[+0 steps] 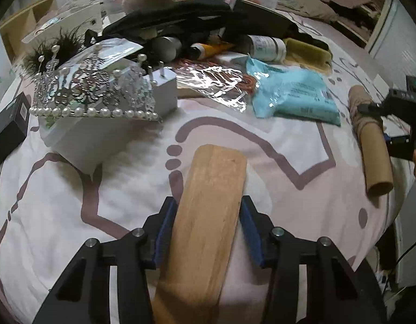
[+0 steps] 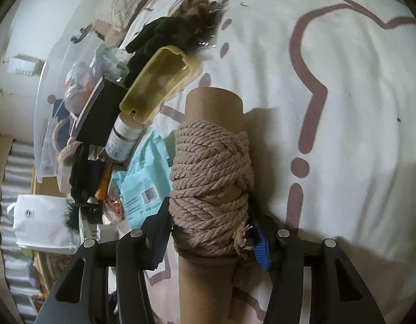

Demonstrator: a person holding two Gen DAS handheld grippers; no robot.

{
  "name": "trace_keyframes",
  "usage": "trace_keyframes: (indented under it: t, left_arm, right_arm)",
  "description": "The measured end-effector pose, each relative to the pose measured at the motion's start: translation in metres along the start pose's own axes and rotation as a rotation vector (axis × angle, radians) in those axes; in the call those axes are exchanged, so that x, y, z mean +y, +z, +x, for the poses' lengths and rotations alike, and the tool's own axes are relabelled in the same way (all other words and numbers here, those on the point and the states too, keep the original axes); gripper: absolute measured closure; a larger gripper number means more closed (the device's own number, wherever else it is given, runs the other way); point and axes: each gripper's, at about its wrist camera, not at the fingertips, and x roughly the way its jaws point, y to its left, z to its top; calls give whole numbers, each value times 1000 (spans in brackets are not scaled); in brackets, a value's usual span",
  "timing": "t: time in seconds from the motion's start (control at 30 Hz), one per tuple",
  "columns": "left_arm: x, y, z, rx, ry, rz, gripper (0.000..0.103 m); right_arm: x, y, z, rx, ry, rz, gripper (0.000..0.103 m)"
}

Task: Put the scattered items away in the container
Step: 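Lift the tube with the right tool while the left tool grasps the wooden paddle, then carry the paddle into the clear container and open the left tool while the right tool carries the tube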

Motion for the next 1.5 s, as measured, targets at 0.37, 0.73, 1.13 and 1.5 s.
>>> trace_keyframes:
  t: [0.37,0.73,1.13,1.5]
  left_arm:
    - [11,40,-18,-2,6,-50,59]
    - [7,106,-40,-12,-26,-35,60]
    - [16,169,-60,-19,-42,-45,94]
    - [35,186,-58,17,-83,-97,95]
  right_arm:
    - [42,18,-20,18,-75,-126,50]
    - [88,53,-37,42,-92,-155,50]
    - [127,91,-51,31,-107,-156,50]
    - [157,110,-54,37,-127,-176,50]
